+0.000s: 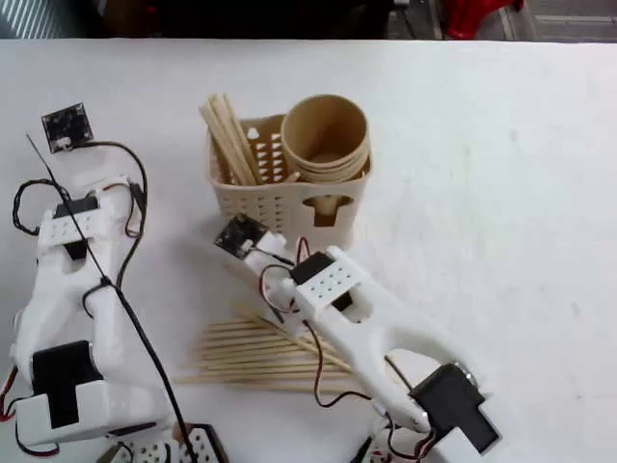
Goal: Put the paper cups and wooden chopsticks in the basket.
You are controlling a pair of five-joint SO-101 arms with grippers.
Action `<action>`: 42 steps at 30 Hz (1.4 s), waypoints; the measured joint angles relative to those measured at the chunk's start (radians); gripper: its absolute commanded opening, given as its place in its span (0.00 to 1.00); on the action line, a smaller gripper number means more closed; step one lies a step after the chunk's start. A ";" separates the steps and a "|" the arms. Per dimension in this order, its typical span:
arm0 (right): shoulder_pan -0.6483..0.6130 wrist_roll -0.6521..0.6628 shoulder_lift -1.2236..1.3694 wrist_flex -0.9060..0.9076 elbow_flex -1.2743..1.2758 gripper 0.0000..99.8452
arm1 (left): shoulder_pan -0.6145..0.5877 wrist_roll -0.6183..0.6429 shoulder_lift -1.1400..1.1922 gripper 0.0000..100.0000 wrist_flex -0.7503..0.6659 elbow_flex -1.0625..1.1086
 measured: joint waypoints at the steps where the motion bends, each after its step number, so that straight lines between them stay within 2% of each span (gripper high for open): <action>1: 0.000 0.000 -0.002 -0.003 0.002 0.14 | 0.000 0.000 0.000 0.12 0.000 0.000; 5: 0.000 0.000 -0.003 -0.005 0.003 0.01 | 0.000 0.000 0.000 0.12 0.000 0.000; 7: 0.002 0.000 -0.006 -0.005 0.003 0.03 | 0.000 0.000 0.000 0.12 0.000 0.000; 11: 0.009 0.000 -0.008 -0.005 0.003 0.02 | 0.000 0.000 0.000 0.12 0.000 0.000; 17: 0.008 0.078 -0.109 0.124 0.005 0.02 | 0.000 0.000 0.000 0.12 0.000 0.000; 25: 0.006 0.098 -0.463 0.216 0.089 0.02 | 0.000 0.000 0.000 0.12 0.000 0.000; 35: 0.009 0.098 -0.997 0.292 0.052 0.02 | 0.000 0.000 0.000 0.12 0.000 0.000; 38: 0.008 0.060 -1.040 0.232 -0.032 0.02 | 0.000 0.000 0.000 0.12 0.000 0.000; 42: 0.009 -0.038 -1.010 -0.021 -0.078 0.02 | 0.000 0.000 0.000 0.12 0.000 0.000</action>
